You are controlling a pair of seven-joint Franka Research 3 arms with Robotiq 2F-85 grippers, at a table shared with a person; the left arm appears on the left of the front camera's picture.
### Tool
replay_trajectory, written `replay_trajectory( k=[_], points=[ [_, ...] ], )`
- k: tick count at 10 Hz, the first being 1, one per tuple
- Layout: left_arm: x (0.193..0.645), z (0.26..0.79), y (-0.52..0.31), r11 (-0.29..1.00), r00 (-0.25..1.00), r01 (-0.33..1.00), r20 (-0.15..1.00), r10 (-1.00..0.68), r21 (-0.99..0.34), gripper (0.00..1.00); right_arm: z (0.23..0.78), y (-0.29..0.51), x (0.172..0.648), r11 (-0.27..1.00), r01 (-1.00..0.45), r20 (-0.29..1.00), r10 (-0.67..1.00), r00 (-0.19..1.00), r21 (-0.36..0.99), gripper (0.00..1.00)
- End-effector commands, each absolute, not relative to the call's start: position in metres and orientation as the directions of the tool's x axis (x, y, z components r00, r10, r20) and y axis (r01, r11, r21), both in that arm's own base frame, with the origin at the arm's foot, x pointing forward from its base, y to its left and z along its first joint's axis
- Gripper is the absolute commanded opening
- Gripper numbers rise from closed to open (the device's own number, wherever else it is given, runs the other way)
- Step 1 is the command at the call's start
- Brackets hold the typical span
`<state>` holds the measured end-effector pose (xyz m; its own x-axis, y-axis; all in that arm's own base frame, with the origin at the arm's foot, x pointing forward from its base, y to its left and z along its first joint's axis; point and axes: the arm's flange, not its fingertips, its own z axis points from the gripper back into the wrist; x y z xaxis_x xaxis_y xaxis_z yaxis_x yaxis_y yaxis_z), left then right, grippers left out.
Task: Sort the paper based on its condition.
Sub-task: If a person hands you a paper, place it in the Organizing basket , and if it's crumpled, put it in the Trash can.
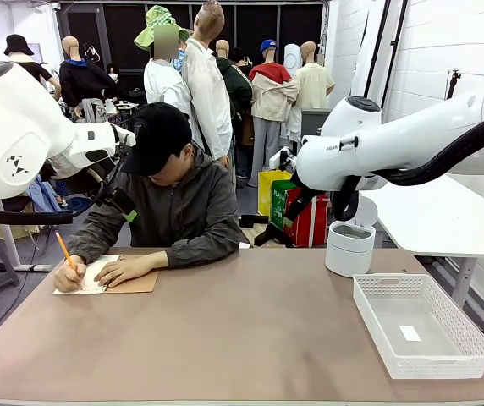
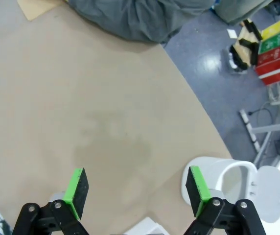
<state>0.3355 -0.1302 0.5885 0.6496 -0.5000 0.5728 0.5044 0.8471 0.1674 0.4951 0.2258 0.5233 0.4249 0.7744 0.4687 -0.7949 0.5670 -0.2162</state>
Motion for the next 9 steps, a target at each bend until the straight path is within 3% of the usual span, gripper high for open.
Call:
replay_trajectory(
  k=[1,5,9],
  points=[
    [0.336,0.590,-0.130,0.848,0.651,0.504,0.572,-0.499,0.167,1.00,0.523,0.222,0.475,0.572,-0.812,0.539,0.724,0.431,-0.119,1.00],
    [0.336,0.590,-0.130,0.848,0.651,0.504,0.572,-0.499,0.167,1.00,0.526,0.225,0.444,0.595,-0.797,0.684,0.624,0.378,-0.103,1.00],
    [0.336,0.590,-0.130,0.848,0.651,0.504,0.572,-0.499,0.167,1.00,0.531,0.229,0.426,0.583,-0.798,0.725,0.614,0.311,-0.152,1.00]
  ],
)
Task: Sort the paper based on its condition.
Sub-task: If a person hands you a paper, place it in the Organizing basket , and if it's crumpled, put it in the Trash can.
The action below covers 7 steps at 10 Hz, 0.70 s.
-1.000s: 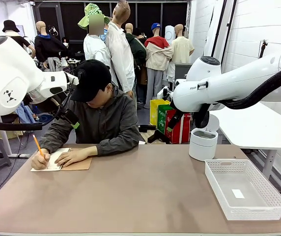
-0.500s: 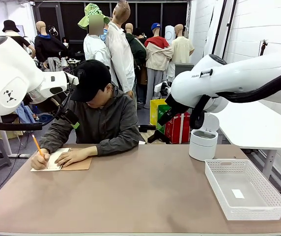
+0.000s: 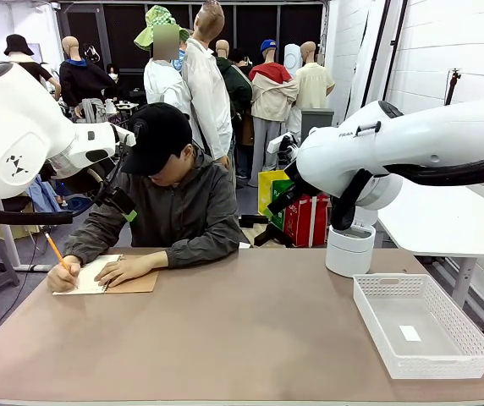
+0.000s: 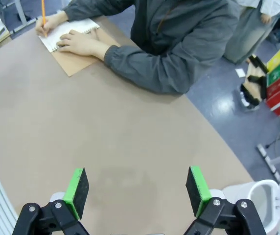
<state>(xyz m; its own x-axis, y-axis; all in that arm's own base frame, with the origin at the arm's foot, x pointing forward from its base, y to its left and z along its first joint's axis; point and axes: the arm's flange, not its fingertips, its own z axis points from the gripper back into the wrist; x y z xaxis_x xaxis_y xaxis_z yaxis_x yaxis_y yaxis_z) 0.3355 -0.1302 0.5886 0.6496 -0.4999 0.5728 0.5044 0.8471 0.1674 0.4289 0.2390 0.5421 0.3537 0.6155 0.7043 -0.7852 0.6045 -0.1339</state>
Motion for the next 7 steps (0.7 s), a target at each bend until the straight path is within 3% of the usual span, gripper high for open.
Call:
replay_trajectory(
  k=[1,7],
  points=[
    [0.336,0.590,-0.130,0.848,0.651,0.504,0.572,-0.499,0.167,1.00,0.534,0.228,0.424,0.577,-0.803,0.731,0.611,0.303,-0.150,1.00],
    [0.336,0.590,-0.130,0.848,0.651,0.504,0.572,-0.499,0.167,1.00,0.545,0.237,0.424,0.573,-0.806,0.715,0.625,0.311,-0.150,1.00]
  ],
)
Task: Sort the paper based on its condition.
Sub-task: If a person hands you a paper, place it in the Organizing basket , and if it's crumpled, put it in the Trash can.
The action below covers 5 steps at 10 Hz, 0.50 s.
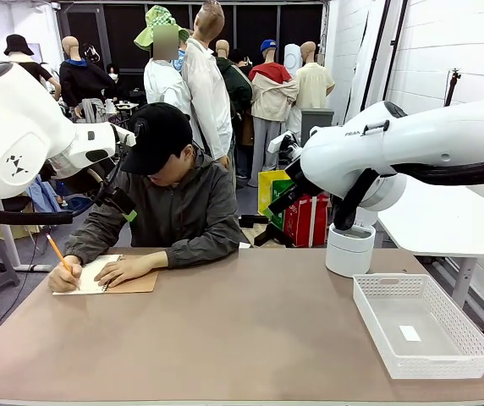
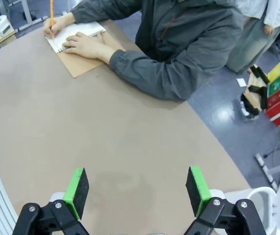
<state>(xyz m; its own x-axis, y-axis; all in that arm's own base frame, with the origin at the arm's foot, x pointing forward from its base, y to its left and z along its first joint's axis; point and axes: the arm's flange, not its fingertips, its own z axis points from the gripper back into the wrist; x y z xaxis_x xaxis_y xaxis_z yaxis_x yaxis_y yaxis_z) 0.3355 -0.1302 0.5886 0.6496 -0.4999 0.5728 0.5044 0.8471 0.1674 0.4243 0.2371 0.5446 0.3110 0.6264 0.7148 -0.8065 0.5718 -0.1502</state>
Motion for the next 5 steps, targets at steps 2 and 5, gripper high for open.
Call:
replay_trajectory(
  k=[2,5],
  points=[
    [0.3361,0.5900,-0.1299,0.848,0.651,0.504,0.572,-0.499,0.167,1.00,0.5449,0.2369,0.4244,0.573,-0.806,0.715,0.625,0.311,-0.150,1.00],
    [0.3361,0.5900,-0.1299,0.848,0.651,0.504,0.572,-0.499,0.167,1.00,0.5449,0.2369,0.4244,0.573,-0.806,0.715,0.625,0.311,-0.150,1.00]
  ],
)
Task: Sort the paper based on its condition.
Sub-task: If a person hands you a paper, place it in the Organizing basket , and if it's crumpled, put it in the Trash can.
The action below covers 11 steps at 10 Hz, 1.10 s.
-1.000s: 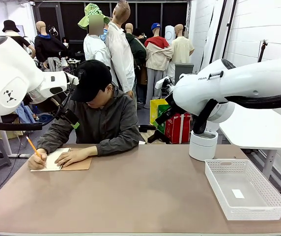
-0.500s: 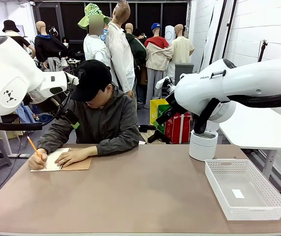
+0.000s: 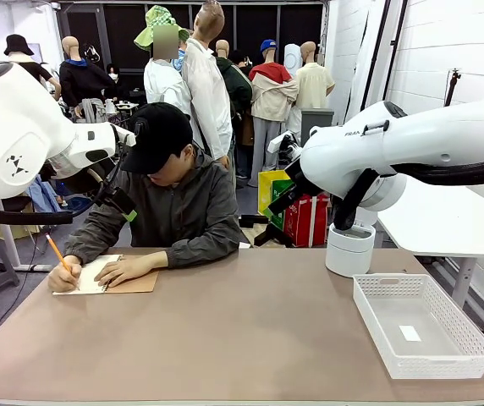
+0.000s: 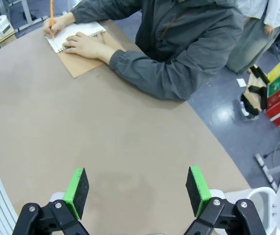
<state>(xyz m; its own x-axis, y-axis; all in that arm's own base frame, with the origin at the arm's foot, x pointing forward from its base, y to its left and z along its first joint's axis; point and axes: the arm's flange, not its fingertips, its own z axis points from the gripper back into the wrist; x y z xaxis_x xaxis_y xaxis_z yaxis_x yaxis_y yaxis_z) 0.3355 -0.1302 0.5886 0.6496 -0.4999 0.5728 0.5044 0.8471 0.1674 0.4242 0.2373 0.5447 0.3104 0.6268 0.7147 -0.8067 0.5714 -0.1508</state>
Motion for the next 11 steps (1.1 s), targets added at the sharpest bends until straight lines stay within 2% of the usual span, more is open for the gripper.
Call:
replay_trajectory(
  k=[1,11],
  points=[
    [0.3361,0.5900,-0.1299,0.848,0.651,0.504,0.572,-0.499,0.167,1.00,0.5449,0.2369,0.4244,0.573,-0.806,0.715,0.625,0.311,-0.150,1.00],
    [0.3361,0.5900,-0.1299,0.848,0.651,0.504,0.572,-0.499,0.167,1.00,0.5449,0.2369,0.4244,0.573,-0.806,0.715,0.625,0.311,-0.150,1.00]
  ],
)
